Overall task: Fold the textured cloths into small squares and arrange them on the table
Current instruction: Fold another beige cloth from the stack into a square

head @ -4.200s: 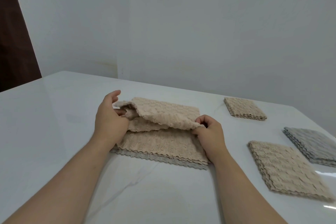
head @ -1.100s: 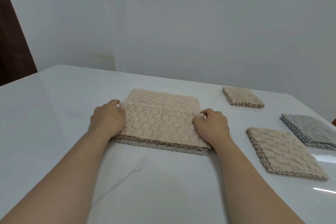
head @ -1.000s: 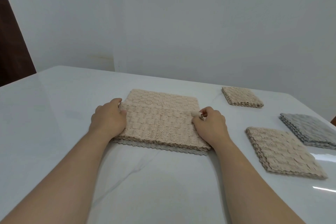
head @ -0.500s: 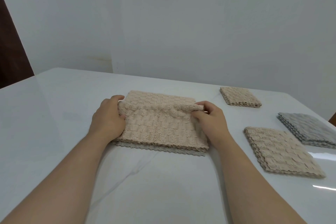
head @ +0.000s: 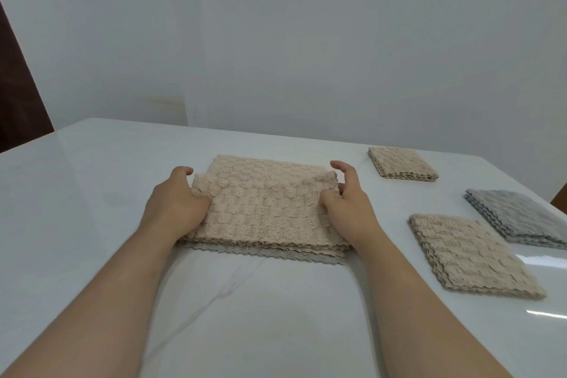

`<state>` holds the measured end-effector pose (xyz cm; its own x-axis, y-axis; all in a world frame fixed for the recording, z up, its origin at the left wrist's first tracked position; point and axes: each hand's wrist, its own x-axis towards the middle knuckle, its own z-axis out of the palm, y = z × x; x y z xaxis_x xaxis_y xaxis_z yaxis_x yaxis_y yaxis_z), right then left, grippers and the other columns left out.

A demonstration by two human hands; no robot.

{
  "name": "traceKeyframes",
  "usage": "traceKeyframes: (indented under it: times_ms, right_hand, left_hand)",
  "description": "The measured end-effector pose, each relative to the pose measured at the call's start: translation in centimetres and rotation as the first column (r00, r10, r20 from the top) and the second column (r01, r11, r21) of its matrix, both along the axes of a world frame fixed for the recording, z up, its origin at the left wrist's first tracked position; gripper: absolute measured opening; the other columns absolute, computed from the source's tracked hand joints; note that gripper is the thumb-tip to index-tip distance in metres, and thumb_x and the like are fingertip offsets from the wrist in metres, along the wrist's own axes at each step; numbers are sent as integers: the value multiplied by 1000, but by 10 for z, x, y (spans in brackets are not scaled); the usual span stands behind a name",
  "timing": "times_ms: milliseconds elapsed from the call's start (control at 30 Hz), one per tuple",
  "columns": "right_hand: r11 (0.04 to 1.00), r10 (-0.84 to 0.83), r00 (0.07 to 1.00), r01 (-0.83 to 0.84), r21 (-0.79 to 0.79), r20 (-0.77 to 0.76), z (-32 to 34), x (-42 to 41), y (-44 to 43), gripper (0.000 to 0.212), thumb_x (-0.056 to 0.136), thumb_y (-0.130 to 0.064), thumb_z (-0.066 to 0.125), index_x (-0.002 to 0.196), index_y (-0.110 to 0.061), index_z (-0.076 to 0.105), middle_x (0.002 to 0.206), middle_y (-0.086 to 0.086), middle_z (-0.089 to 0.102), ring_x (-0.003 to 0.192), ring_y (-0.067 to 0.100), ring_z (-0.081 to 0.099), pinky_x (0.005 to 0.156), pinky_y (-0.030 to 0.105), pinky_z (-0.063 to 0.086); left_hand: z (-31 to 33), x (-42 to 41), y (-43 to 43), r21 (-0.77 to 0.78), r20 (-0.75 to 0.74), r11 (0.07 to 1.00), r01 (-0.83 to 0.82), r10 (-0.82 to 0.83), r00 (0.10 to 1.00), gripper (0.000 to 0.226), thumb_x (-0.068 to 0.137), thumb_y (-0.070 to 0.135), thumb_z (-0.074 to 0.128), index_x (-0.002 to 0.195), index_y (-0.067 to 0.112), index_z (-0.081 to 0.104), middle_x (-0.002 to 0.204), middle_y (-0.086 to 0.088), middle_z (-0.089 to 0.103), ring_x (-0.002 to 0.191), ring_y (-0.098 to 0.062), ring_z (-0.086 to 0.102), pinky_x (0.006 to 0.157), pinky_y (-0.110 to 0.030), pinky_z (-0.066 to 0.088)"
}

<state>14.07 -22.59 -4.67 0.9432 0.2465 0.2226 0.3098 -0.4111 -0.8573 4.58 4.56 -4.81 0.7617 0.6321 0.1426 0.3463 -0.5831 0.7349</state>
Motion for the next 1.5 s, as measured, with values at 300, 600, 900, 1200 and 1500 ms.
traceKeyframes:
  times_ms: [300,600,900,1200,1500]
  right_hand:
    - [910,-91,993,115,398,-80,-3,9,-5,65,88,-1,65,136,-40,45,122,-13,59,63,13,61,56,28,52]
    - [754,21,979,117,646,-201,3,13,-4,60,71,19,39,112,-17,65,114,7,73,90,12,60,64,25,43]
    - [872,-39,999,39,488,-9,-7,13,-2,46,80,13,69,111,-21,70,101,-3,72,86,7,66,77,22,54]
    - [894,-297,937,204,399,186,2,15,-3,10,103,-38,56,96,-34,62,97,-13,66,92,-2,60,82,17,46]
    - [881,-336,930,256,399,147,-3,18,-3,15,106,-30,51,109,-21,62,88,-17,61,76,-15,53,69,2,38]
  left_hand:
    - [11,1,-10,-116,297,993,-6,40,954,47,93,30,72,132,23,46,113,4,56,101,-22,56,82,-33,41]
    - [15,0,-12,-413,561,846,338,-56,826,26,89,-6,69,92,19,76,116,6,75,100,-8,72,88,-26,57]
    - [13,-3,-14,-183,442,910,372,-262,858,72,69,-25,63,108,35,74,113,6,73,93,-10,68,74,-25,54]
    - [21,-5,-21,-60,562,975,216,-146,814,13,91,27,74,88,40,74,83,27,73,73,6,62,72,-12,47]
    - [23,-7,-19,-71,577,989,132,-67,814,11,95,37,68,85,36,70,83,15,69,80,5,62,74,-20,45]
